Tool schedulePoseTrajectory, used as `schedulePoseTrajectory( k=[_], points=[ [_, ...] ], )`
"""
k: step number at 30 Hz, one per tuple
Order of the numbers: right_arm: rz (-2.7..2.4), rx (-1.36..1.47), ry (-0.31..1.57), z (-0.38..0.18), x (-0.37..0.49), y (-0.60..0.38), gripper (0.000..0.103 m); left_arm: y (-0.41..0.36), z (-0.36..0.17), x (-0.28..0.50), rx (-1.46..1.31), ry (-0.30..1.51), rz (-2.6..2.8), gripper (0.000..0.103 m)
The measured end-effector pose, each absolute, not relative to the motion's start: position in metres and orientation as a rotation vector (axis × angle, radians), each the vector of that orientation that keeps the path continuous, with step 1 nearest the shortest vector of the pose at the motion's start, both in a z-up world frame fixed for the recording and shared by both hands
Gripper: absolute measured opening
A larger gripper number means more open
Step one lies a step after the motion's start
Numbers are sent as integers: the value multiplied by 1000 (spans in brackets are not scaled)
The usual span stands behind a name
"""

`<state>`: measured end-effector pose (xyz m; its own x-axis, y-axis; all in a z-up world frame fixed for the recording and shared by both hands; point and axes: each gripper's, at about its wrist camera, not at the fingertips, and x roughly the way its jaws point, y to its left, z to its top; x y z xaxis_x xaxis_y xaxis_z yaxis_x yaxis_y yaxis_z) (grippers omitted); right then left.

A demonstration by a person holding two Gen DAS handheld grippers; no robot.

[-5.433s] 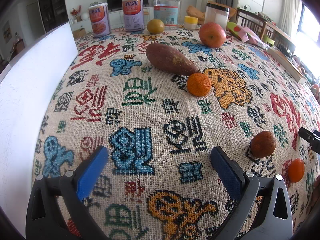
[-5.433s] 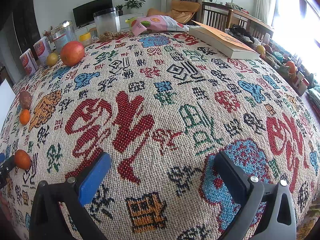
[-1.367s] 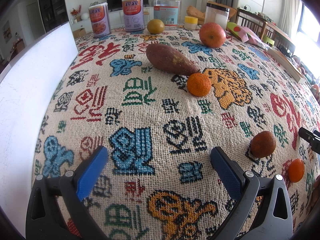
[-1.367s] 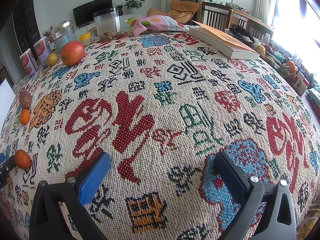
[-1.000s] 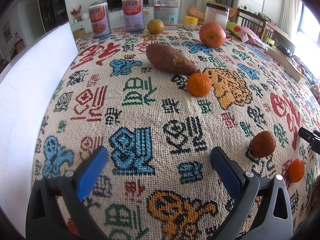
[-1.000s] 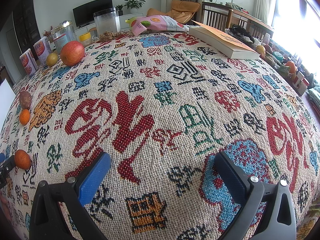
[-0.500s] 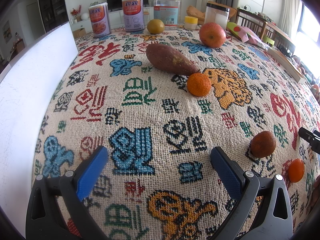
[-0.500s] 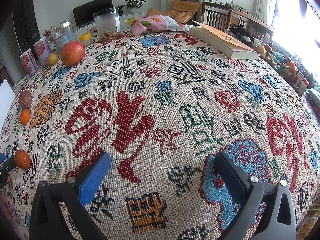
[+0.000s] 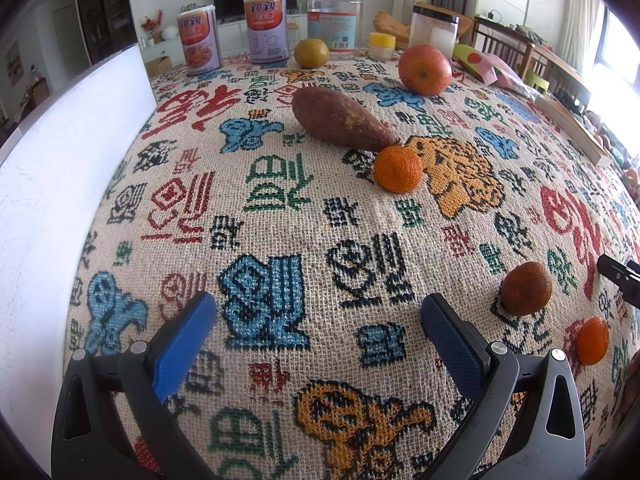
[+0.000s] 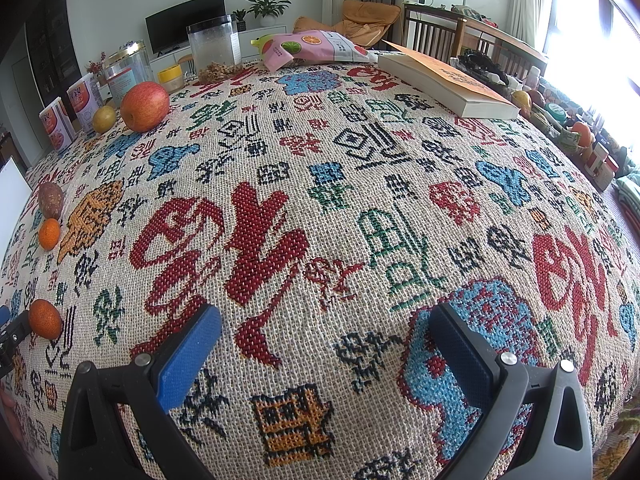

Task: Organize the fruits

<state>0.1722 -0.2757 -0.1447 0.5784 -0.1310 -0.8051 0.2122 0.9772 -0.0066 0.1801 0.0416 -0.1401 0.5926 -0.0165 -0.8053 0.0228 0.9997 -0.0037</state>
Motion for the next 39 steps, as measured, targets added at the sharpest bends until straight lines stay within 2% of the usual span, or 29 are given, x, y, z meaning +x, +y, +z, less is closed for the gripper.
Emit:
schedulePoseTrajectory(
  k=[35, 39],
  points=[
    [-201, 94, 933, -145, 172, -275, 103, 42, -138, 181, 21, 962, -48, 102],
    [-201, 94, 933, -145, 172, -276, 103, 56, -127, 175, -74, 987, -108, 102]
  ],
)
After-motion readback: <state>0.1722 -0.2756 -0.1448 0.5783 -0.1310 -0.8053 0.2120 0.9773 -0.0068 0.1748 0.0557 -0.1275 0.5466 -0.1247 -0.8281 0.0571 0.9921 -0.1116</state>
